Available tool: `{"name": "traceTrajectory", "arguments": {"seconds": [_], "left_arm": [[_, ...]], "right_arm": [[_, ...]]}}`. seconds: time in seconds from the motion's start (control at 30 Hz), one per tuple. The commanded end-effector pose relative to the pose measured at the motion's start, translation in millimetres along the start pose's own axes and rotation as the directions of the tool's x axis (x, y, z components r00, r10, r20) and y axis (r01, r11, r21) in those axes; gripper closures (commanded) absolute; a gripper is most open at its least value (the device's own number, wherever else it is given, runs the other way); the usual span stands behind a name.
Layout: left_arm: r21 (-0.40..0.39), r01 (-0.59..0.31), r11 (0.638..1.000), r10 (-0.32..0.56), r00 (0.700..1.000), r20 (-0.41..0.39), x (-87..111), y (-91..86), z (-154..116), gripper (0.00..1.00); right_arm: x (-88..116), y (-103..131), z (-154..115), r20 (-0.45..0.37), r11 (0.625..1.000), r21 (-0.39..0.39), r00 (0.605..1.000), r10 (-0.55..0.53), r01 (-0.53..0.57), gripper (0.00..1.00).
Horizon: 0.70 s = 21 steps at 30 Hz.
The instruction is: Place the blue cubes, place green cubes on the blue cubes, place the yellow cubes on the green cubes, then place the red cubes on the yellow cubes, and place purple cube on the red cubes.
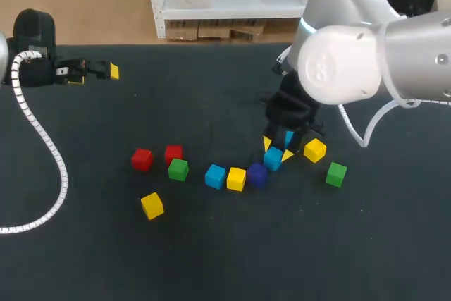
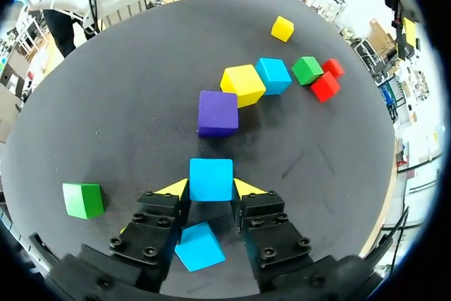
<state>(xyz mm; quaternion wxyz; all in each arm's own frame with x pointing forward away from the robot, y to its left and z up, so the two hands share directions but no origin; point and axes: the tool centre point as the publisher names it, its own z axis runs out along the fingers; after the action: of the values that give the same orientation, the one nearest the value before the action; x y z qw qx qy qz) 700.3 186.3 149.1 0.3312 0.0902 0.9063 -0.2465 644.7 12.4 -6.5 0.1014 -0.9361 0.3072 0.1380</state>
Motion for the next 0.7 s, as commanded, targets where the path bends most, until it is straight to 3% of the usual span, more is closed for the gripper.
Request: {"name": "traceTrajectory", "arguments": {"seconds": [0.03, 0.2, 0.37, 0.47, 0.7], "left_arm": [[-0.007, 0.001, 1.0, -0.001, 1.0, -0.004, -0.5, -1.4, 0, 0.0], [-0.007, 0.001, 1.0, -0.001, 1.0, -0.004, -0.5, -1.4, 0, 0.0], [-0.007, 0.001, 1.0, -0.001, 1.0, -0.004, -0.5, -1.4, 0, 0.0], [-0.007, 0.001, 1.0, -0.001, 1.0, -0.004, -0.5, -1.4, 0, 0.0], [-0.007, 0.001, 1.0, -0.001, 1.0, -0.004, -0.5, -1.4, 0, 0.0]], "right_arm": [[-2, -3, 2, -0.016, 0.999, -0.016, 0.999, 0.028, -0.028, 1.0], [-10, -6, -5, 0.008, 0.987, -0.003, 0.987, 0.163, -0.163, 1.0], [-15, -13, -13, 0.023, 0.943, 0.06, 0.944, 0.328, -0.329, 1.0], [-14, -19, -19, 0.045, 0.892, 0.103, 0.898, 0.438, -0.44, 1.0], [-14, -37, -18, 0.024, 0.732, 0.144, 0.742, 0.67, -0.666, 1.0]]}}
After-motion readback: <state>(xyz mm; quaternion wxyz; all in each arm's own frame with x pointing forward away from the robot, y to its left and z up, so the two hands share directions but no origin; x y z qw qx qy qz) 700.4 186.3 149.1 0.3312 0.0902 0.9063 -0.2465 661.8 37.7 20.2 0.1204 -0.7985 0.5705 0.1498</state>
